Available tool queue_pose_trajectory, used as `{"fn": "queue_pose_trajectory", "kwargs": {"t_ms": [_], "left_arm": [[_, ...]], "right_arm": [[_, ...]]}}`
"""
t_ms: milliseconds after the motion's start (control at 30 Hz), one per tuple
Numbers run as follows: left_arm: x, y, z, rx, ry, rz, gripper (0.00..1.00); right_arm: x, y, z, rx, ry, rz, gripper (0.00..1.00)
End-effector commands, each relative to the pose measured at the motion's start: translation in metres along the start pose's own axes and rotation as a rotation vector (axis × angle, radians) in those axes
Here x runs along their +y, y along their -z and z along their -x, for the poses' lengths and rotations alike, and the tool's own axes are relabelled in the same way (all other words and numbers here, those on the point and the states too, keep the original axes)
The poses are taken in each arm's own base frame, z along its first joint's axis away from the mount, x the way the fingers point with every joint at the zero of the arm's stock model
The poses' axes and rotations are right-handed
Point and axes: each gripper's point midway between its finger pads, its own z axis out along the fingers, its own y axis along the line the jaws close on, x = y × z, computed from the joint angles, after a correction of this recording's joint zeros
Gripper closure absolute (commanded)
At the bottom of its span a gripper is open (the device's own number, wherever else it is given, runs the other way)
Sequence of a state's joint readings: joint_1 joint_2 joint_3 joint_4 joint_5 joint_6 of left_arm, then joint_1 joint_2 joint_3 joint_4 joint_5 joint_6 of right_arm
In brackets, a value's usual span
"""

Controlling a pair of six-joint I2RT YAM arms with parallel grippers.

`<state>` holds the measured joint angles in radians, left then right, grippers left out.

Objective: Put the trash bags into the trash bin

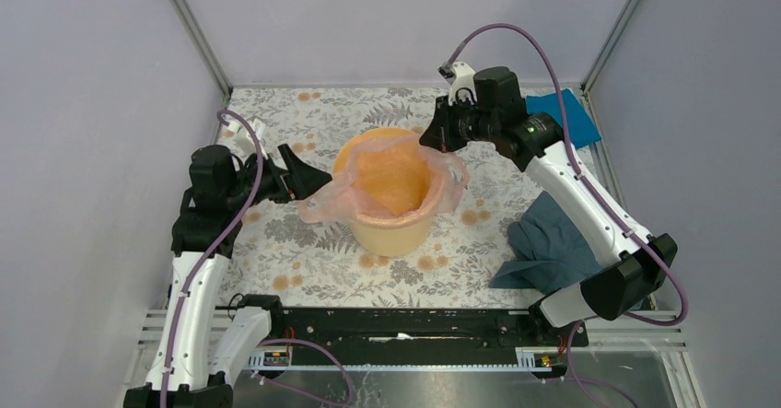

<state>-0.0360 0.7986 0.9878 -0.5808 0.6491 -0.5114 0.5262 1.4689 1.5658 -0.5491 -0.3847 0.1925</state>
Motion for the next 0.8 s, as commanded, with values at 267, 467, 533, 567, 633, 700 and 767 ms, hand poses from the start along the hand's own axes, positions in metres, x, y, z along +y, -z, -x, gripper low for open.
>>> {"fn": "queue_pose_trajectory", "kwargs": {"t_ms": [267, 467, 533, 567, 633, 700, 767], "left_arm": [[0.003, -0.011, 0.029, -0.067, 0.029, 0.026, 0.79], [0.043, -0.056, 0.060, -0.106, 0.164, 0.135, 1.00], [0.058, -0.069, 0.064, -0.101, 0.201, 0.176, 1.00], [0.063, -0.075, 0.065, -0.094, 0.219, 0.187, 1.00], [0.074, -0.086, 0.065, -0.076, 0.264, 0.218, 1.00], [0.081, -0.095, 0.064, -0.049, 0.295, 0.227, 1.00], [0.088, -0.102, 0.059, -0.023, 0.330, 0.238, 1.00]], "right_arm": [[0.002, -0.001, 0.022, -0.080, -0.034, 0.026, 1.00], [-0.014, -0.016, 0.034, -0.103, -0.079, 0.030, 1.00], [-0.018, -0.021, 0.038, -0.101, -0.118, 0.070, 1.00], [-0.020, -0.024, 0.039, -0.098, -0.136, 0.083, 1.00], [-0.030, -0.032, 0.041, -0.092, -0.183, 0.095, 0.97], [-0.039, -0.037, 0.042, -0.082, -0.236, 0.114, 0.96], [-0.044, -0.041, 0.042, -0.077, -0.283, 0.141, 0.96]]}}
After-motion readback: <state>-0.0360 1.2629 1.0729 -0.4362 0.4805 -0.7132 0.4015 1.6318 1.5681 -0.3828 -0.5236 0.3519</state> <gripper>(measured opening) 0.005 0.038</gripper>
